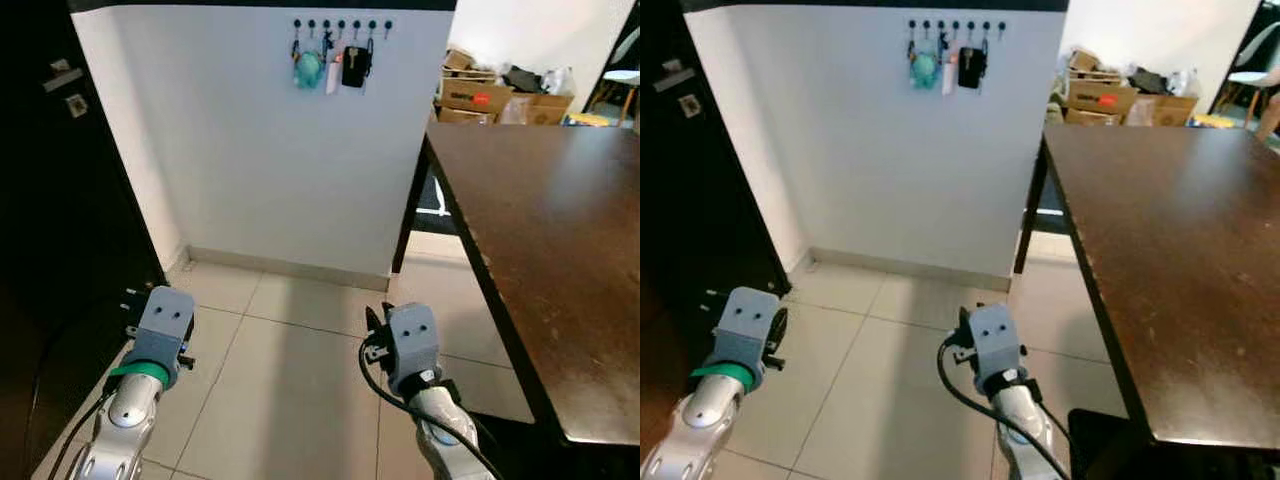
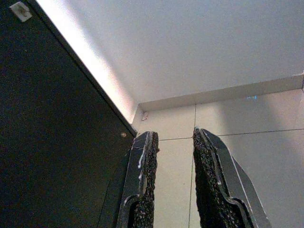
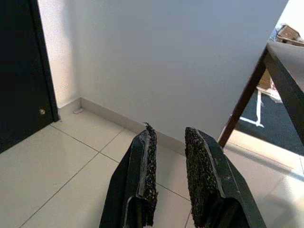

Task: Hang keys on a hook

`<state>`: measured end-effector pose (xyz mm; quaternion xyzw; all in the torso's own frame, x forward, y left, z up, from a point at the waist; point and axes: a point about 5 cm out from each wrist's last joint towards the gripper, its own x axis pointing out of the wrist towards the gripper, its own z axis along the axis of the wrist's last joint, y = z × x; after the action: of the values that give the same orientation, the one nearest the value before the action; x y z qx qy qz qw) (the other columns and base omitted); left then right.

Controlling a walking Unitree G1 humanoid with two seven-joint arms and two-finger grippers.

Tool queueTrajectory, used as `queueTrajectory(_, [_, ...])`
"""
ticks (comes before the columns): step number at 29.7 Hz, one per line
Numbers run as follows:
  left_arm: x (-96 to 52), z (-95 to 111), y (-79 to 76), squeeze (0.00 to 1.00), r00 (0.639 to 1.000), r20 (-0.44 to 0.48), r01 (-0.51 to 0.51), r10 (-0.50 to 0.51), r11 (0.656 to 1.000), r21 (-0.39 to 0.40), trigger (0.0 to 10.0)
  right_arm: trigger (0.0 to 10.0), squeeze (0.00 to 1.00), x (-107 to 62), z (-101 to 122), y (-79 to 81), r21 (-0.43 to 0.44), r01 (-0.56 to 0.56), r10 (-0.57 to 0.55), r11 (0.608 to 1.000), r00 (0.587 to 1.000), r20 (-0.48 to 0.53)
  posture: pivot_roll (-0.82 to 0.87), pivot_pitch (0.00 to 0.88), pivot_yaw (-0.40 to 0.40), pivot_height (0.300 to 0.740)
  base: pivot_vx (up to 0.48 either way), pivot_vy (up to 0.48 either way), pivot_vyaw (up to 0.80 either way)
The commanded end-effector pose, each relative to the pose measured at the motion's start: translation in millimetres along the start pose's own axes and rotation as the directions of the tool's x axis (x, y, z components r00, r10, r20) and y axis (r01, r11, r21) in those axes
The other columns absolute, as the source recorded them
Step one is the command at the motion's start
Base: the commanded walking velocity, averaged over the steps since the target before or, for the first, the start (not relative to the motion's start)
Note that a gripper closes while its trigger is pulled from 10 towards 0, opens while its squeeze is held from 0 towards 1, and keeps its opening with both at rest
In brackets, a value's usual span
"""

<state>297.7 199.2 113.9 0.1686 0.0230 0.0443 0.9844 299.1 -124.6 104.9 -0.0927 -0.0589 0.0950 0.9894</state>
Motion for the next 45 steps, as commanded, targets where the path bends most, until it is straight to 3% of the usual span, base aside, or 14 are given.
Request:
queueTrajectory(1, [-0.1, -2, 1.4, 0.0, 1.0, -0.008, -0.002, 0.002, 1.0, 0.011, 10.0, 10.0, 0.0, -1.3, -2, 2.3, 0.007, -0.005, 0.005, 1.0, 1.0, -0.008, 0.03, 0.0, 0.1, 0.74, 0.0, 0.0, 0.0])
queueTrajectory(17, [1.8, -2, -3.5, 0.0, 0.998, -0.036, 0.047, -0.046, 0.999, 0.007, 10.0, 10.0, 0.0, -0.2, -1, 1.1, 0.003, -0.007, 0.007, 1.0, 1.0, -0.007, 0.04, 0.0, 0.096, 0.74, 0.0, 0.0, 0.0])
queueTrajectory(24, [7.0, 0, -19.7, 0.0, 0.971, -0.067, 0.233, -0.228, 0.969, 0.08, 10.0, 10.0, 0.0, 4.0, 1, -0.1, -0.023, -0.018, 0.017, 1.0, 1.0, -0.014, 0.06, 0.0, 0.087, 0.74, 0.0, 0.0, 0.0])
queueTrajectory(38, [10.6, 6, -21.4, 0.0, 0.974, -0.063, 0.223, -0.217, 0.968, 0.117, 10.0, 10.0, 0.0, 9.7, 5, -1.5, -0.02, -0.038, 0.038, 0.999, 0.999, -0.011, 0.06, 0.01, 0.091, 0.74, 0.0, 0.0, 0.0])
queueTrajectory(45, [12.3, 21, -17.2, 0.0, 0.987, 0.046, 0.143, -0.153, 0.974, 0.176, 10.0, 10.0, 0.0, 12.2, 10, -4.1, -0.036, -0.023, 0.024, 0.999, 1.0, 0.017, 0.06, 0.012, 0.1, 0.74, 0.0, 0.0, 0.0])
